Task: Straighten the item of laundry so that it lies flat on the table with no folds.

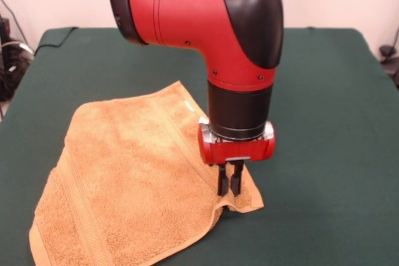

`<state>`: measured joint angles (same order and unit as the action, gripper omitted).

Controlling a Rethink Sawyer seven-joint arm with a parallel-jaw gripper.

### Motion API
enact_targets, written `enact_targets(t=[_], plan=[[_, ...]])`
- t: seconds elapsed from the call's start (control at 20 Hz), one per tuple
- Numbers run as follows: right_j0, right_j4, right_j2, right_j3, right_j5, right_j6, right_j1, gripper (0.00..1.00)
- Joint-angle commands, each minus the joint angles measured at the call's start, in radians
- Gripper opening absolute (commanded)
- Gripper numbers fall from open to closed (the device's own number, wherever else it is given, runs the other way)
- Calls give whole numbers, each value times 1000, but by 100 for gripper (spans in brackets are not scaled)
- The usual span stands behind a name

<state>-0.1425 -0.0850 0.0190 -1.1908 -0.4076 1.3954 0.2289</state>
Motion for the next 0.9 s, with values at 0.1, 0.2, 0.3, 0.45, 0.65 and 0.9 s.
enact_targets(t=[0.1,0.2,0.3,0.45,0.65,0.9], plan=[[66,-61,-72,-145,23,297,-64,0],[65,-63,-75,-149,28,293,-63,0],[66,-65,-76,-153,30,290,-62,0],[67,-68,-78,-161,37,290,-59,0],[68,-73,-80,-170,44,290,-57,0],[66,-78,-81,-171,45,289,-58,0]])
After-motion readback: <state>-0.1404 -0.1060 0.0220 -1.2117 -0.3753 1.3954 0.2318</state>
